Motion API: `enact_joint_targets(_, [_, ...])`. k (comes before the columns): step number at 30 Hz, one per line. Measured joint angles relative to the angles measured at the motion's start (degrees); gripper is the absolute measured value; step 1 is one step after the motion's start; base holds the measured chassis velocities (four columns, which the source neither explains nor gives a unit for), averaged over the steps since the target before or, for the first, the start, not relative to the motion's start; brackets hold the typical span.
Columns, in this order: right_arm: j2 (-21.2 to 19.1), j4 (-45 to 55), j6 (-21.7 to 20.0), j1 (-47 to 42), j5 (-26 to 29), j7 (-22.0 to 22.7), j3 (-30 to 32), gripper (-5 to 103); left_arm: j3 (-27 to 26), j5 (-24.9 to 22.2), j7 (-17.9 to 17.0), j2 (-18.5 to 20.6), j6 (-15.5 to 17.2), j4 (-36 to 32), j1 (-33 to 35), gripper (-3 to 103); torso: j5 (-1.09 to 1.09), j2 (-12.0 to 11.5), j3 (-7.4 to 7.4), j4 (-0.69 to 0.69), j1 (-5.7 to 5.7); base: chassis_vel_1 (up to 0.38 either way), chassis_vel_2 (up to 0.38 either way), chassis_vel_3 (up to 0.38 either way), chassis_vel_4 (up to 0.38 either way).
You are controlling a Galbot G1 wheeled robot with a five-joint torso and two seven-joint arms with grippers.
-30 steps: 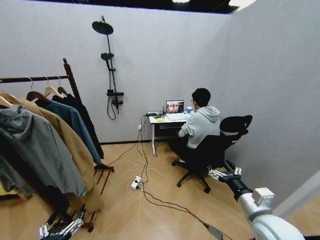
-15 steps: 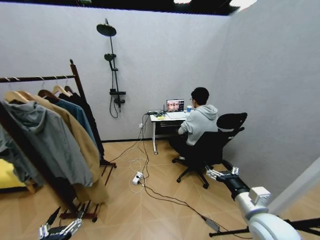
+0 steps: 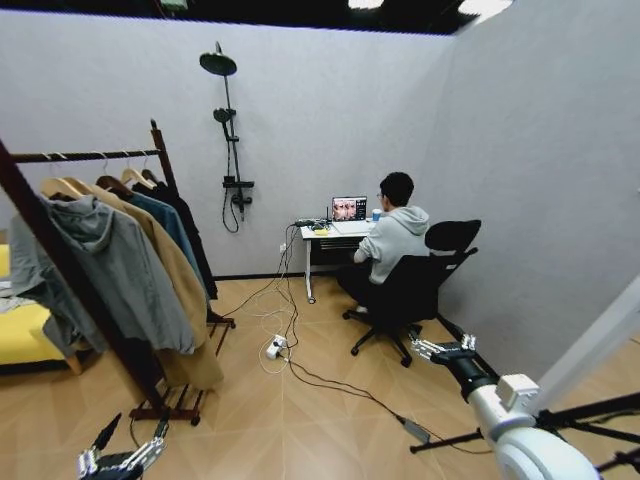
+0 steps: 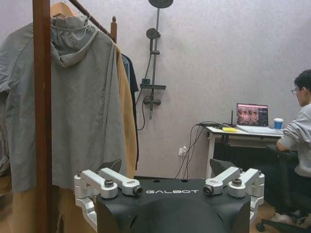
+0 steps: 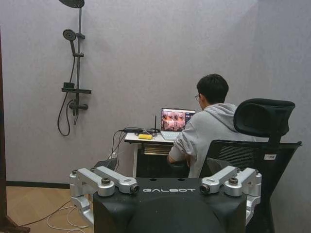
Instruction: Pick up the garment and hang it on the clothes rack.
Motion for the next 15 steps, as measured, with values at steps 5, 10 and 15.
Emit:
enact_joint_targets(5, [0.54,0.38,-0.03,-0.35,-0.32,0.05,-0.15,100,0.0,0.0,0.0,0.0,0.0,0.0,0.0,100,0.01,0.01,-0.01,-0.01,-0.02,0.176,-0.175,-0.184,0.169])
enact_joint_targets(10, [0.68,0.65,-0.03,-0.56,-0.45,0.09,-0.18,100,0.0,0.0,0.0,0.0,0.0,-0.01,0.0,100,0.02,0.01,0.0,0.0,-0.01,0.162,-0.152,-0.16,0.15])
enact_joint_targets(15, [0.72,0.98,-0.03,-0.79,-0.53,0.17,-0.18,100,0.0,0.0,0.0,0.0,0.0,-0.01,0.0,100,0.02,0.0,0.0,-0.01,0.0,0.145,-0.157,-0.155,0.138])
